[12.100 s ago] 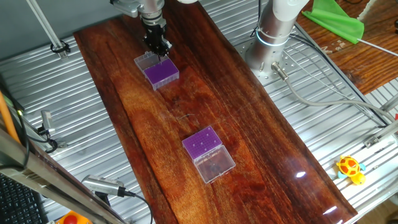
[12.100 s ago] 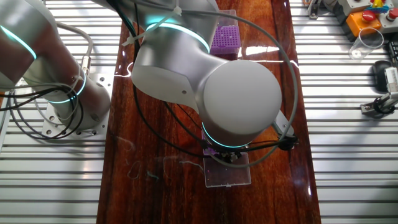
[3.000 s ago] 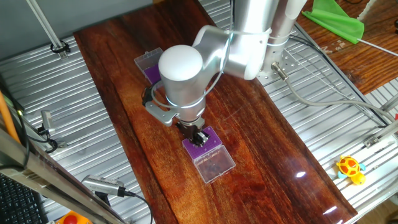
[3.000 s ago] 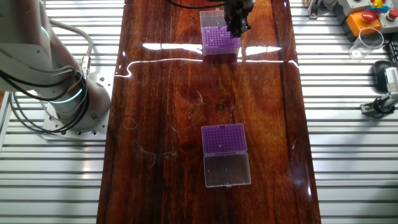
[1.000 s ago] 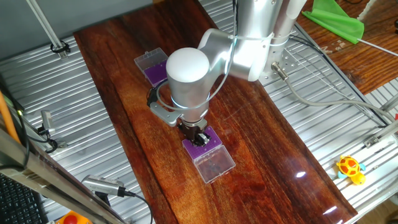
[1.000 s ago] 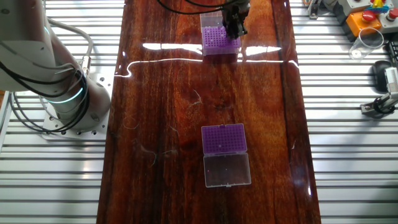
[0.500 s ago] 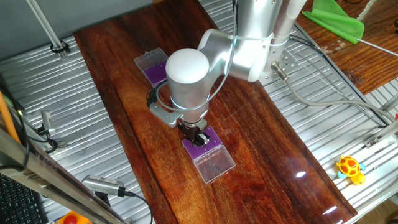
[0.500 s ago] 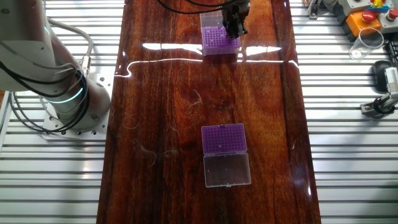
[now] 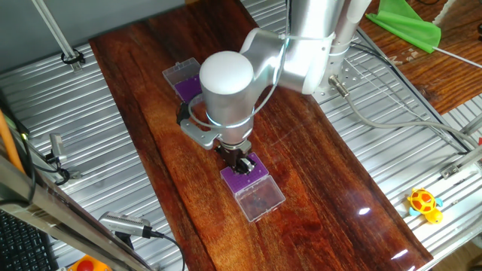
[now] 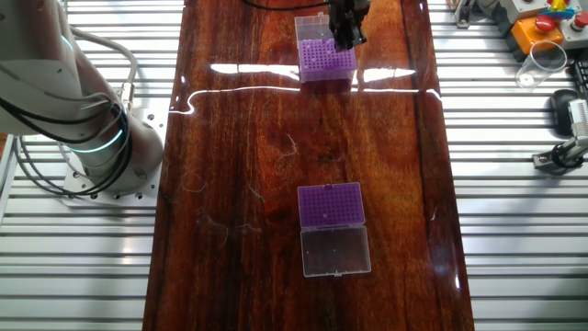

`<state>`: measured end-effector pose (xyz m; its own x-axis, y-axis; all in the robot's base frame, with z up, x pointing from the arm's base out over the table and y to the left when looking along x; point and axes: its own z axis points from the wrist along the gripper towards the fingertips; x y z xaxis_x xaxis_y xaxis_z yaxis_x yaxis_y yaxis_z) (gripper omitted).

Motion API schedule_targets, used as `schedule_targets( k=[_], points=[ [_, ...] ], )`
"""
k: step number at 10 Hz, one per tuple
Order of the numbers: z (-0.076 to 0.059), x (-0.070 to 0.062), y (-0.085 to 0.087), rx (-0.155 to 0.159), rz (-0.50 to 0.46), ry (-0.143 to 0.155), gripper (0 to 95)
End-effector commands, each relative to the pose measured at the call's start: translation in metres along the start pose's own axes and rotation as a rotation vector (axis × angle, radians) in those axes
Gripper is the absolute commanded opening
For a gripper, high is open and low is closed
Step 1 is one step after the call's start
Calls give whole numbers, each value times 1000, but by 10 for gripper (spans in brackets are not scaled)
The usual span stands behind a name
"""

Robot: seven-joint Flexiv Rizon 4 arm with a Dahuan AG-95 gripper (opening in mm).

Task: Transfer all small pipette tips from one holder to another

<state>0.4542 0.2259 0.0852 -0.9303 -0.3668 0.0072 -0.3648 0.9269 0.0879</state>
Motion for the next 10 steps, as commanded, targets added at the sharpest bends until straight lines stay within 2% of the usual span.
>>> schedule_targets(
  k=[1, 4, 6, 7, 10],
  points=[
    [-7, 3, -3, -6, -2, 0, 0],
    [-19, 13, -22, -15, -38, 12, 0],
    [-31, 39, -63, -21, -111, 25, 0],
    [-34, 57, -89, -22, -156, 26, 0],
    [-42, 85, -135, -26, -227, 29, 0]
  ],
)
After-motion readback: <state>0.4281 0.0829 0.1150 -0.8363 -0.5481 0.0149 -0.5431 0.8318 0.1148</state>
